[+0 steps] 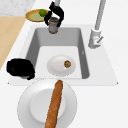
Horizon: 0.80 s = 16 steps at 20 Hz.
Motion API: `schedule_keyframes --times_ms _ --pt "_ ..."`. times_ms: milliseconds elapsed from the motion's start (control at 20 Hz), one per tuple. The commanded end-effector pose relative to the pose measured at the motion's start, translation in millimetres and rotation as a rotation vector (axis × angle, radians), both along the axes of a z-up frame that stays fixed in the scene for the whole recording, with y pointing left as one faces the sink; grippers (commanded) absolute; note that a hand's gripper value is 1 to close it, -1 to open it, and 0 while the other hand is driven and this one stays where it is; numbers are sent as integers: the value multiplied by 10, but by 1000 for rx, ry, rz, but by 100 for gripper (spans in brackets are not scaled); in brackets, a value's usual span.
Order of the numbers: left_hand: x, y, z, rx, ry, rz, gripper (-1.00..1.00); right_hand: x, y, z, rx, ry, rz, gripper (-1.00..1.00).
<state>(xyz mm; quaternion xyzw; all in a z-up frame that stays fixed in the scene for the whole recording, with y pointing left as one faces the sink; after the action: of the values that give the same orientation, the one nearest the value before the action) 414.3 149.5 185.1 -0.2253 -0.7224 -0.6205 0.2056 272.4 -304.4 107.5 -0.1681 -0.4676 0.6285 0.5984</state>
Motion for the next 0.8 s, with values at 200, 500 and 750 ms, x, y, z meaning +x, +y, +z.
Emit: schedule_keyframes --times_ms 200,500,750 --pt "-89 476 491 -1 10 -28 100 0 0 0 0 0 0 0" --pt "-116 877 713 -3 30 -26 100 0 0 0 0 0 0 0" --pt "-124 1271 758 1 47 -2 100 0 0 0 0 0 0 0"
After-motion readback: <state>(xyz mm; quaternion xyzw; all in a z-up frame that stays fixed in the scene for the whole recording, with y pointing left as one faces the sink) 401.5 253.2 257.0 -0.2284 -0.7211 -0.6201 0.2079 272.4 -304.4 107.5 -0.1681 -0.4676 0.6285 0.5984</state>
